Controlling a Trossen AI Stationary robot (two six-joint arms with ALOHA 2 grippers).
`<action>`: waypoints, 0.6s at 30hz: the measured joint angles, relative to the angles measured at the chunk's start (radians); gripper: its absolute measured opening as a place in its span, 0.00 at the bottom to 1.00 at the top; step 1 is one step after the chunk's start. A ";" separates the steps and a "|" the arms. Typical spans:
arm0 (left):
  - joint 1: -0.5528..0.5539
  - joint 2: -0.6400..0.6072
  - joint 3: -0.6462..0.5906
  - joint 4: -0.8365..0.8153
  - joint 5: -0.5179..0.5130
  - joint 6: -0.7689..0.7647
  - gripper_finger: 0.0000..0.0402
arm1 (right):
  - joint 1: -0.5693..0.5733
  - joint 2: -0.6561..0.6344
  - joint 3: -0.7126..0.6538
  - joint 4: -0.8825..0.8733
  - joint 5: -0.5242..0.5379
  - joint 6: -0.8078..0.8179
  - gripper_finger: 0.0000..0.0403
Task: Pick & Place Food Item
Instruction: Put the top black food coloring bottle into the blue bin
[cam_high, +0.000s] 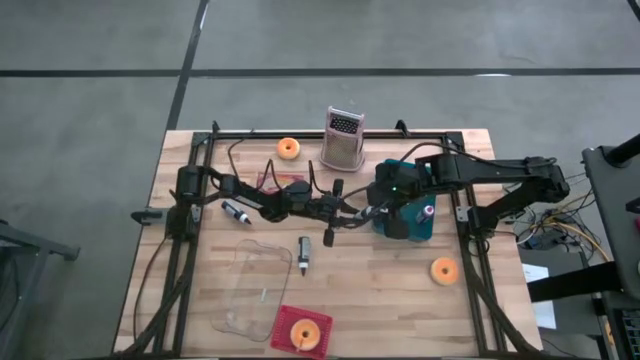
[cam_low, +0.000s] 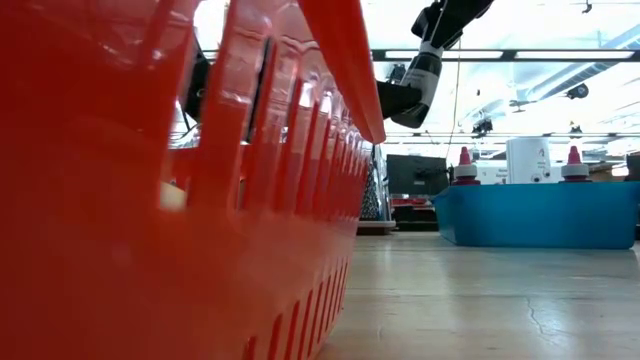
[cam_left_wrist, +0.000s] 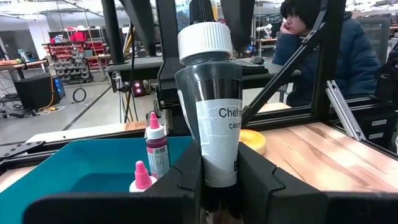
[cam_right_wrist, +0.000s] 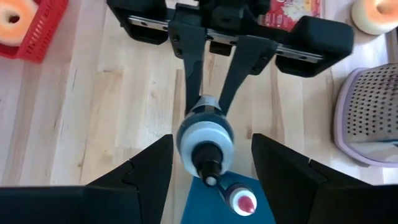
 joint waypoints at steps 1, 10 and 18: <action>0.000 0.000 0.000 0.000 0.000 0.000 0.16 | 0.000 0.001 0.000 0.000 0.000 0.000 0.51; 0.000 0.000 0.000 -0.001 -0.002 0.000 0.16 | 0.001 0.006 0.000 0.002 -0.022 -0.013 0.44; 0.000 0.000 0.000 -0.001 -0.002 -0.004 0.16 | 0.001 0.005 -0.001 0.007 -0.024 -0.021 0.44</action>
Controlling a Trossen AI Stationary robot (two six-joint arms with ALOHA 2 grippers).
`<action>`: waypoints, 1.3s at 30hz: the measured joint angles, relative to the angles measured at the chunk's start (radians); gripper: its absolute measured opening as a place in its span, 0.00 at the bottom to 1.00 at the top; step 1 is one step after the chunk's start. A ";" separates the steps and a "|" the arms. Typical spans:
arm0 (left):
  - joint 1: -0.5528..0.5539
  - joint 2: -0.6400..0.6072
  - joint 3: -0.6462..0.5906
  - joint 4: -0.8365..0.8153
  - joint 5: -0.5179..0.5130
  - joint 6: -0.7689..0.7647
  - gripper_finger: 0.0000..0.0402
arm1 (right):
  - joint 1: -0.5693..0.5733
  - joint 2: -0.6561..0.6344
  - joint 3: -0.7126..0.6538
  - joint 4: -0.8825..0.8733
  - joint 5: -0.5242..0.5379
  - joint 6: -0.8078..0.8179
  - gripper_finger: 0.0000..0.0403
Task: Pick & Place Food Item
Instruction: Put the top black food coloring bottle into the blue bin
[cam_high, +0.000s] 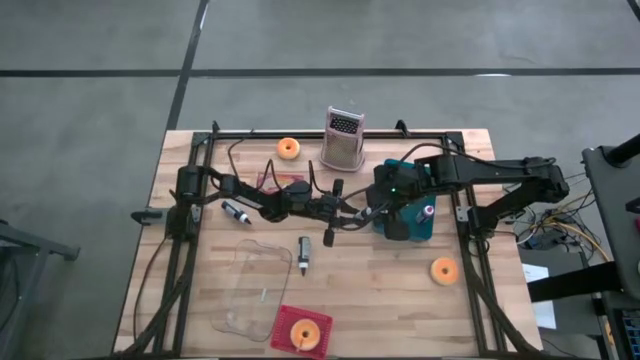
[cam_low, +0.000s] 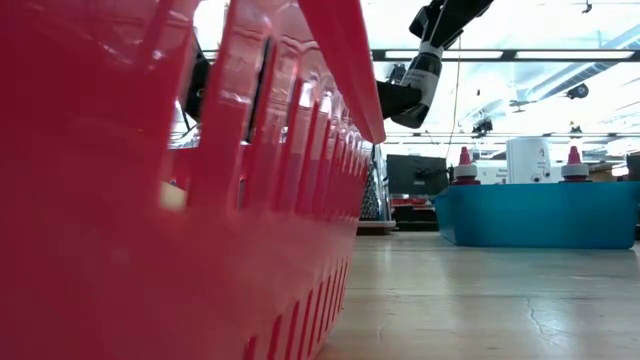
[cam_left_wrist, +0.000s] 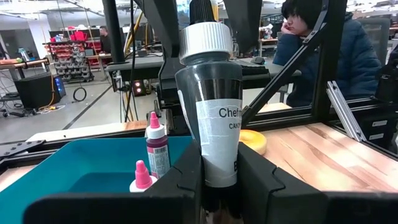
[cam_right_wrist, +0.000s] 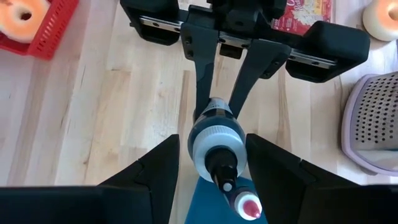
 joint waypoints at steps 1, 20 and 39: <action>0.000 0.000 0.000 0.000 0.000 0.000 0.16 | 0.000 0.000 -0.002 0.001 0.000 0.000 0.44; 0.000 0.000 0.000 -0.001 -0.002 -0.003 0.15 | -0.001 0.000 -0.034 0.043 0.005 -0.010 0.39; 0.000 0.000 0.000 -0.007 -0.004 -0.003 0.15 | -0.001 -0.002 -0.057 0.044 0.004 -0.047 0.27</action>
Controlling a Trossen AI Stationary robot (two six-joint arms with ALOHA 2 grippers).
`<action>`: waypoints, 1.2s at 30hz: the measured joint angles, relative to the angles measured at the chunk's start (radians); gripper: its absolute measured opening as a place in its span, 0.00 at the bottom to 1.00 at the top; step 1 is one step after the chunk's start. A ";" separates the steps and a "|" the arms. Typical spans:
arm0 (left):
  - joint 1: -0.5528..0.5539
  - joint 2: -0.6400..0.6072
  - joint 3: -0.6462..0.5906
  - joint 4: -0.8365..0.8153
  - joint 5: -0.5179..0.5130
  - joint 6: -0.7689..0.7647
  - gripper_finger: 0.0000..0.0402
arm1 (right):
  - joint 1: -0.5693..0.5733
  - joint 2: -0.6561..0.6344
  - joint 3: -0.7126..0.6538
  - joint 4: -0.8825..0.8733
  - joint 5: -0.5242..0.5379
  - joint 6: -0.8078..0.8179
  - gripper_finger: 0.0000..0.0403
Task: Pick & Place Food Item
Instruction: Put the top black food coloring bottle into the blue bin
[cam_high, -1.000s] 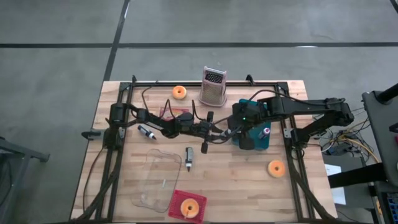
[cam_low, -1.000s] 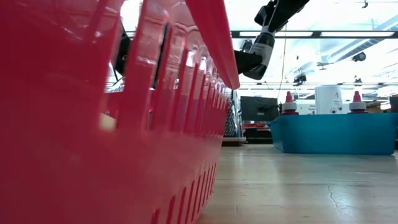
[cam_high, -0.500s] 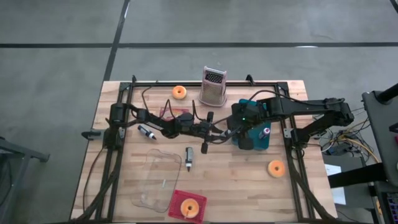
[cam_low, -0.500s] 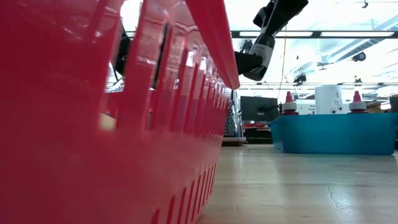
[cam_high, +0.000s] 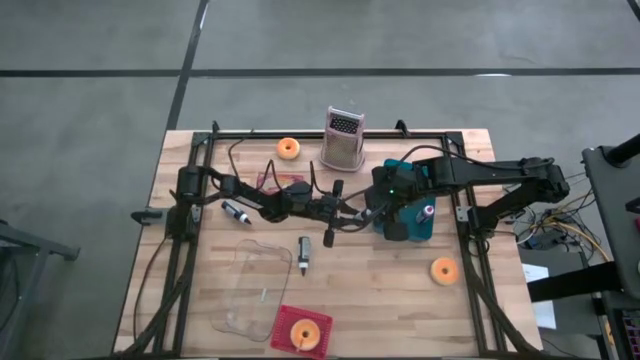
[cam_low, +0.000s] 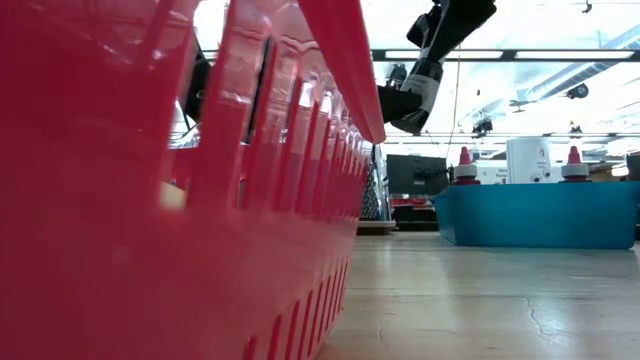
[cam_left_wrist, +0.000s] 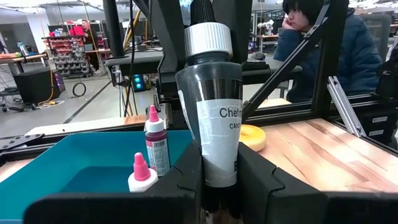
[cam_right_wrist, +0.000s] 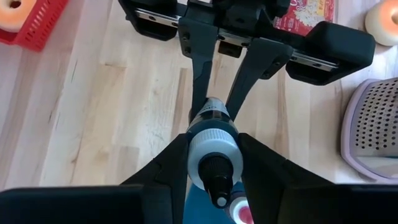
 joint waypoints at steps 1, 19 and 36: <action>0.000 0.000 0.000 0.000 0.000 0.000 0.15 | 0.000 0.000 0.000 0.000 0.000 -0.005 0.27; 0.000 0.000 0.000 0.005 0.004 0.003 0.15 | 0.000 0.000 -0.001 0.001 -0.003 -0.019 0.27; 0.001 -0.163 -0.044 -0.155 0.103 0.007 0.79 | 0.002 0.004 -0.009 -0.027 0.005 -0.023 0.27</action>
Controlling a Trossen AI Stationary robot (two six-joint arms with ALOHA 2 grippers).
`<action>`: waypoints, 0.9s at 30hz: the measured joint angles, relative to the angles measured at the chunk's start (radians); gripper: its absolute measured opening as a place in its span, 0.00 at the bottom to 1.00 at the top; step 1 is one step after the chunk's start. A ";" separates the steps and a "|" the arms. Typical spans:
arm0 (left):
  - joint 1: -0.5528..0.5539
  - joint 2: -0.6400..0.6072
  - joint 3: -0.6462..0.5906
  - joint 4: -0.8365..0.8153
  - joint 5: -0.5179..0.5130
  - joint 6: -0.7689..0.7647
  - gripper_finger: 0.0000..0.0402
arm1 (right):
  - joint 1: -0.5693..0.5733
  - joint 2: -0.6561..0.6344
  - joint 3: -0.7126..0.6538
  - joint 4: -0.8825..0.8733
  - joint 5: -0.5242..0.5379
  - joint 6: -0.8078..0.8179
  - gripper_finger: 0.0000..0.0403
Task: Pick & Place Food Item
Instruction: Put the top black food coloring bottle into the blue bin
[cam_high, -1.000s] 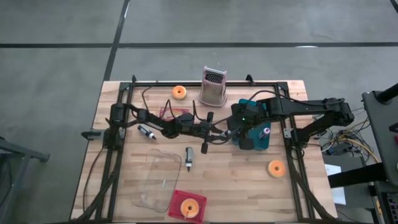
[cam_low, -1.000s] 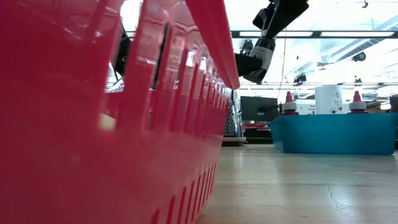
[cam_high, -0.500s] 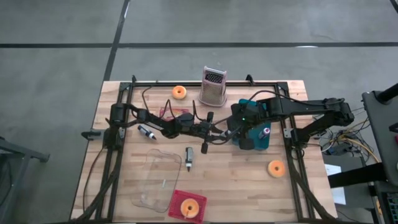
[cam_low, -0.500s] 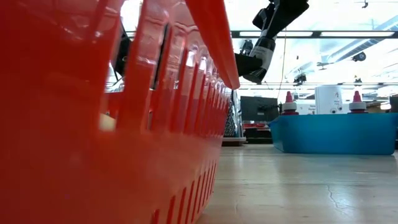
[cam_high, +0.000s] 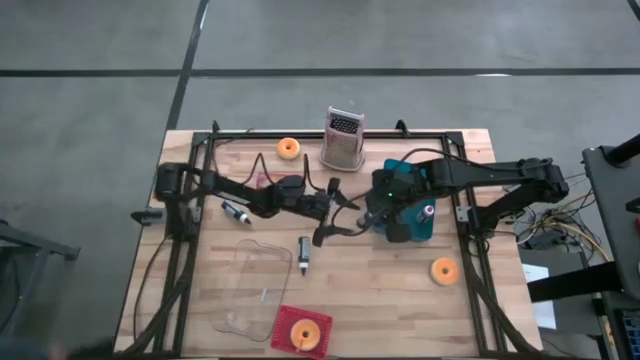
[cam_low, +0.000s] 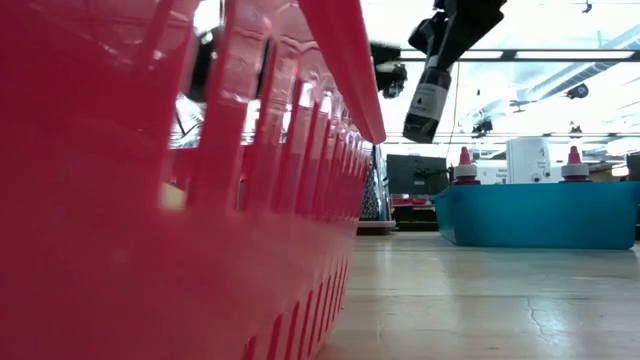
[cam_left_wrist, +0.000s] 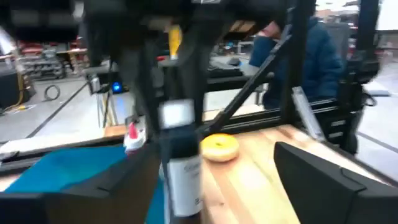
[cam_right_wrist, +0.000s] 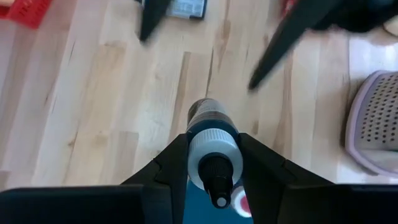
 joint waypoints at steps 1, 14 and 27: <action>-0.001 -0.017 -0.006 -0.023 0.004 0.014 0.81 | 0.000 -0.001 0.000 -0.005 0.001 0.006 0.27; -0.001 -0.235 -0.202 -0.069 -0.080 0.046 0.83 | 0.011 -0.005 0.074 -0.188 0.084 0.080 0.27; -0.001 -0.274 -0.323 -0.051 -0.131 0.039 0.83 | 0.000 -0.006 0.135 -0.422 0.187 0.174 0.27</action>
